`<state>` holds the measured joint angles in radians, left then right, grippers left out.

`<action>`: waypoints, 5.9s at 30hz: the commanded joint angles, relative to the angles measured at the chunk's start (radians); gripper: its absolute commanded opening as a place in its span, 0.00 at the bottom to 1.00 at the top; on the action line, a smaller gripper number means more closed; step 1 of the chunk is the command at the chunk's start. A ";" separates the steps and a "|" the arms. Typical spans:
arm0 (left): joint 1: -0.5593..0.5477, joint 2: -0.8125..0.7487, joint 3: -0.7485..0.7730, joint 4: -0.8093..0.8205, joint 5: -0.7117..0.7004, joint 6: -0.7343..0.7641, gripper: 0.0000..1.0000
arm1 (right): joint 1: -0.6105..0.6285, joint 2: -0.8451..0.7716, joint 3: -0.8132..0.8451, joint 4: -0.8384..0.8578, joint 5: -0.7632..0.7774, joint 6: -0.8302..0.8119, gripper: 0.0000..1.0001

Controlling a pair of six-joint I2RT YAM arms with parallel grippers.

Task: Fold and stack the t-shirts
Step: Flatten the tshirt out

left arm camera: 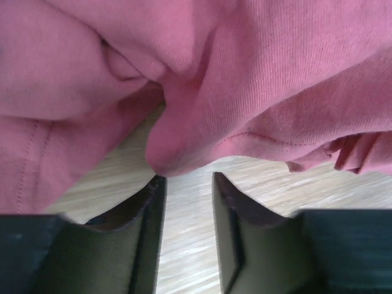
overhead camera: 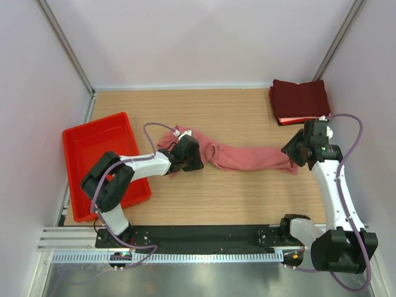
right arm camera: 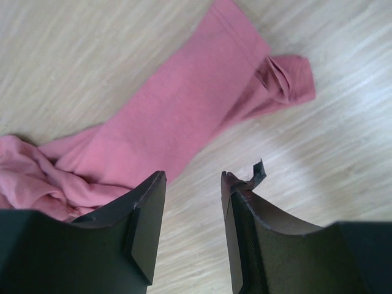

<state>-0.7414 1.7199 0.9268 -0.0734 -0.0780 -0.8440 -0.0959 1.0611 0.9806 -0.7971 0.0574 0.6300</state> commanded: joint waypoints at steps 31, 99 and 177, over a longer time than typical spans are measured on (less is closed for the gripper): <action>0.166 -0.477 0.342 -0.671 -0.283 0.204 0.00 | -0.007 0.255 -0.085 0.139 0.197 0.175 0.51; 0.172 -0.453 0.268 -0.623 -0.051 0.258 0.00 | -0.007 0.454 0.104 0.032 0.239 0.249 0.40; 0.174 -0.625 0.753 -0.718 -0.241 0.181 0.00 | -0.053 -0.106 0.609 0.115 -0.045 0.243 0.01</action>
<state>-0.5735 0.9237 1.6341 -0.8509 -0.1455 -0.7700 -0.1463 0.7574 1.6562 -0.9401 0.1822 0.8227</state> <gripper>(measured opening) 0.004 0.045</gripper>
